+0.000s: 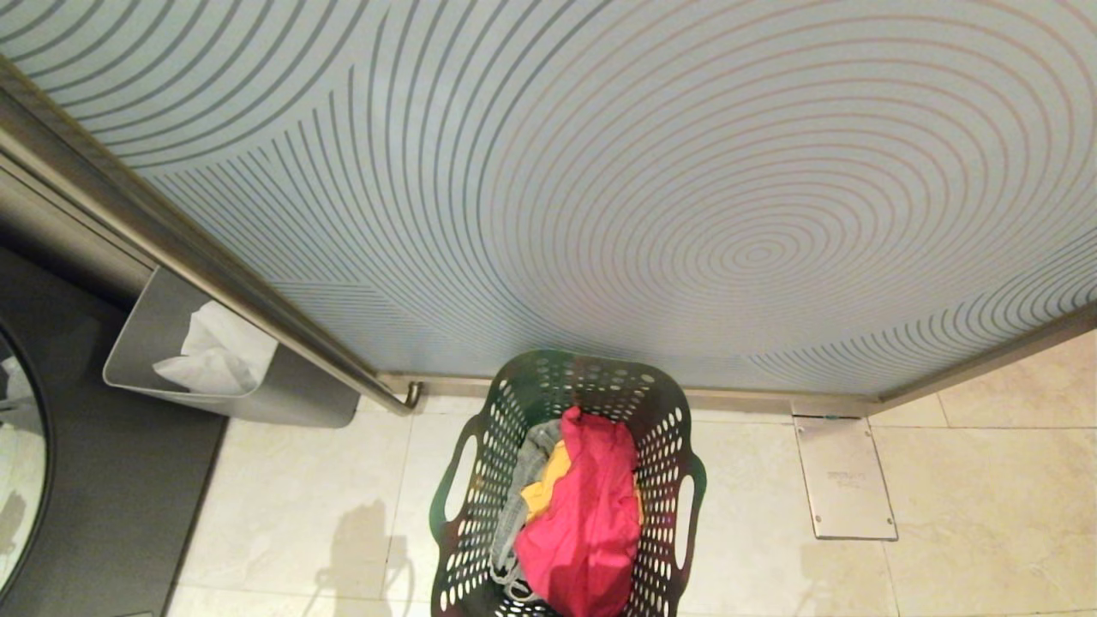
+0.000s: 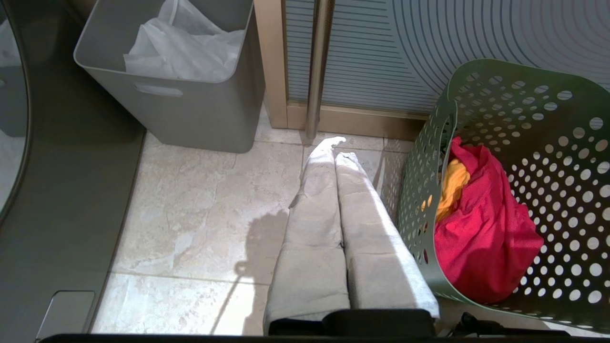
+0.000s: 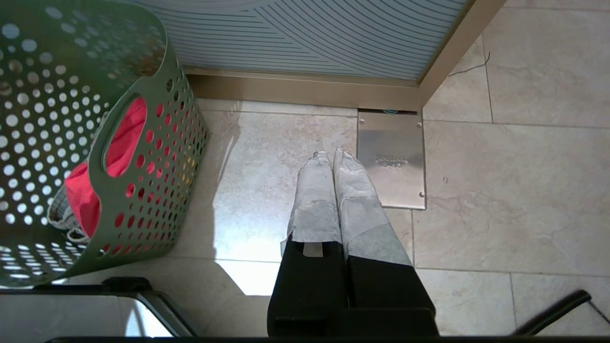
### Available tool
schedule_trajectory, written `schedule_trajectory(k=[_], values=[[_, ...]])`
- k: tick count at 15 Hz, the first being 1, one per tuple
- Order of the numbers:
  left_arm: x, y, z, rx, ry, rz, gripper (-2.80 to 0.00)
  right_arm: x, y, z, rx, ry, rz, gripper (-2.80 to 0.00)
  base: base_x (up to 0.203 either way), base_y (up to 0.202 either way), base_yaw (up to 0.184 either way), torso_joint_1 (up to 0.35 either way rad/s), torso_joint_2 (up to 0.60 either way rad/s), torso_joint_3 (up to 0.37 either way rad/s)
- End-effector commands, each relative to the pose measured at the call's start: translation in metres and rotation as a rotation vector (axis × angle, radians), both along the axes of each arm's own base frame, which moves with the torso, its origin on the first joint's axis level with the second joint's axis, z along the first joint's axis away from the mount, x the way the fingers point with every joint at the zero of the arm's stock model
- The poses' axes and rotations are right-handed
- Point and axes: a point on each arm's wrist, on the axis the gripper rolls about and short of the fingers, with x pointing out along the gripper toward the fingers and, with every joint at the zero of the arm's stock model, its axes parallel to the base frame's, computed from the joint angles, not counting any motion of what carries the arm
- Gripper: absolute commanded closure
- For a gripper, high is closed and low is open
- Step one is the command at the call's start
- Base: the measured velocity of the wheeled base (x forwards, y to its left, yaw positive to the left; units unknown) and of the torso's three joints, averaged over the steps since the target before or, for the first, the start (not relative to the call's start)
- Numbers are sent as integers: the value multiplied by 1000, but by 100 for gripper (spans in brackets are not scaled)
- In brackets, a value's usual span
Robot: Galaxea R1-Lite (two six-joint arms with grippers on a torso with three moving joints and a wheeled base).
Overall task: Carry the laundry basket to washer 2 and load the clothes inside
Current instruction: Pick up the clothes basket and put it beside the washing machine
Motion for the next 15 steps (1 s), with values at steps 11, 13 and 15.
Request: schedule_trajectory(k=[11,13,15], values=[[119,-3,120,-24,495,-136,0,107,2,143,116,427,17,0,0,0,0,0,0,0],[164,-8,107,-36,648,-187,0,158,8,138,145,513,61,0,0,0,0,0,0,0],[196,-18,91,-32,761,-251,-280,203,25,126,175,569,133,-21,0,0,0,0,0,0]])
